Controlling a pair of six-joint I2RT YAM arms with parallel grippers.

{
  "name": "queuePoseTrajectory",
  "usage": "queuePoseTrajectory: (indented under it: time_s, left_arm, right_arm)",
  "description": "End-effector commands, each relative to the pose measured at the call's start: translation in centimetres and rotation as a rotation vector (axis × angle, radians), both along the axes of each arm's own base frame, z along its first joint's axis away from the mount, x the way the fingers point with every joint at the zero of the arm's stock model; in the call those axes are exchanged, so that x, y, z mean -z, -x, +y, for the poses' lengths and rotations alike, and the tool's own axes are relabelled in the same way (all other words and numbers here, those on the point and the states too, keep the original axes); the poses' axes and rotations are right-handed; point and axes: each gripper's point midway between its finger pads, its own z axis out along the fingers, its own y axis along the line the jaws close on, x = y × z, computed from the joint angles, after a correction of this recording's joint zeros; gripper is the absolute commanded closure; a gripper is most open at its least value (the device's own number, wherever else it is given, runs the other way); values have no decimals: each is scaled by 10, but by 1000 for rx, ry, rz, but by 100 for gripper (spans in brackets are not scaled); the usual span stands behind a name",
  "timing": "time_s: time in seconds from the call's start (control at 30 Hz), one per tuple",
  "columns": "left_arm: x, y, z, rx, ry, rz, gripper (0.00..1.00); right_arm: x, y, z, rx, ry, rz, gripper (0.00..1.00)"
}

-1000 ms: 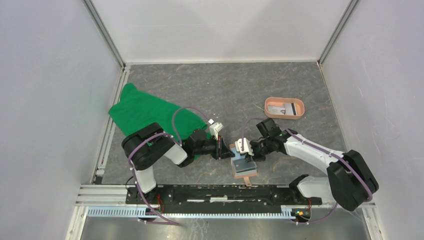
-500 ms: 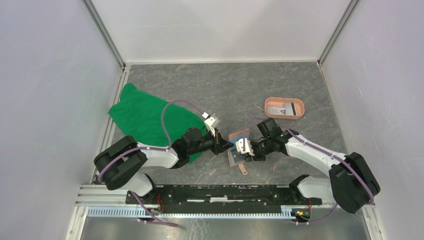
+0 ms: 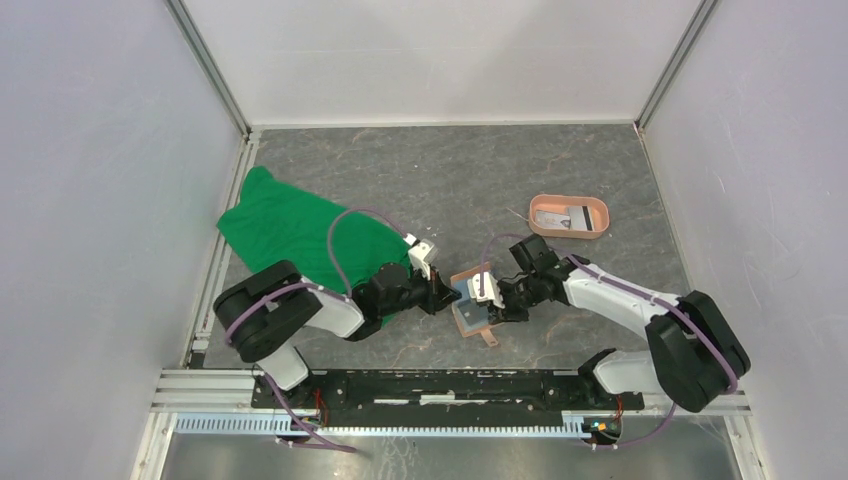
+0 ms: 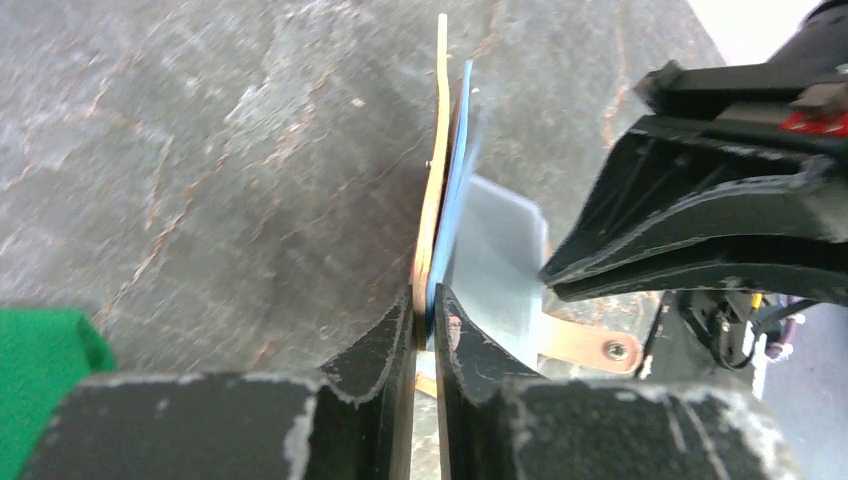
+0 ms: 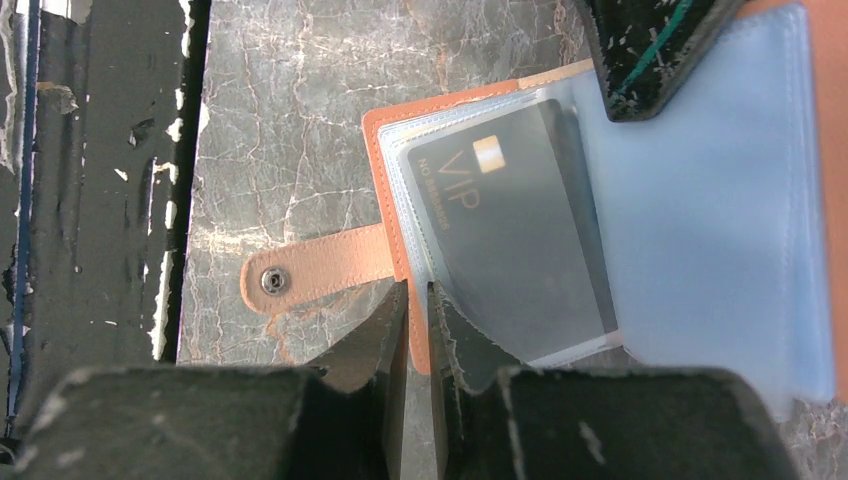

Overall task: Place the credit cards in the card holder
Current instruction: Open the card holder at the center of the board.

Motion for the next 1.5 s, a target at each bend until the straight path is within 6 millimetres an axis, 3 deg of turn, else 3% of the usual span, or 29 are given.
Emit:
queuePoseTrajectory:
  time_s: [0.0, 0.13, 0.3, 0.47, 0.5, 0.57, 0.73, 0.83, 0.9, 1.0, 1.07, 1.17, 1.47]
  left_arm:
    - [-7, -18, 3, -78, 112, -16, 81]
    - [-3, -26, 7, -135, 138, 10, 71]
    - [3, -31, 21, -213, 123, 32, 45]
    - [-26, -36, 36, -242, 129, -28, 21]
    - [-32, -37, 39, -245, 116, -49, 5]
    - [-46, -38, 43, -244, 96, -83, 1]
    - [-64, -41, 60, -319, 100, -75, 0]
    - [-73, -28, 52, -243, 150, -60, 0]
    - [-80, -15, 38, -142, 187, -22, 6]
    - [-83, -3, 20, -41, 227, 40, 27]
    - [-78, 2, 7, 24, 234, 82, 47]
    - [-68, 6, -8, 86, 255, 139, 60]
    - [-23, 5, -36, 145, 179, 228, 66]
  right_arm:
    - [-7, -19, 10, 23, -3, -10, 82]
    - [0, -20, 7, 41, 26, 7, 82]
    - [0, -19, 10, 42, 26, 40, 82]
    - [-1, -18, 12, 38, 19, 58, 81]
    - [-2, -18, 13, 36, 15, 62, 82]
    - [-3, -16, 14, 30, 10, 73, 82]
    - [-8, -13, 17, 19, -11, 80, 82]
    - [-12, -11, 18, 7, -30, 75, 82]
    - [-15, -11, 19, 7, -42, 70, 81]
    - [-21, -8, 22, -10, -64, 89, 81]
    - [-25, -6, 23, -19, -77, 96, 80]
    - [-25, -6, 23, -18, -82, 98, 80]
    - [-37, -5, 22, -40, -124, 96, 80]
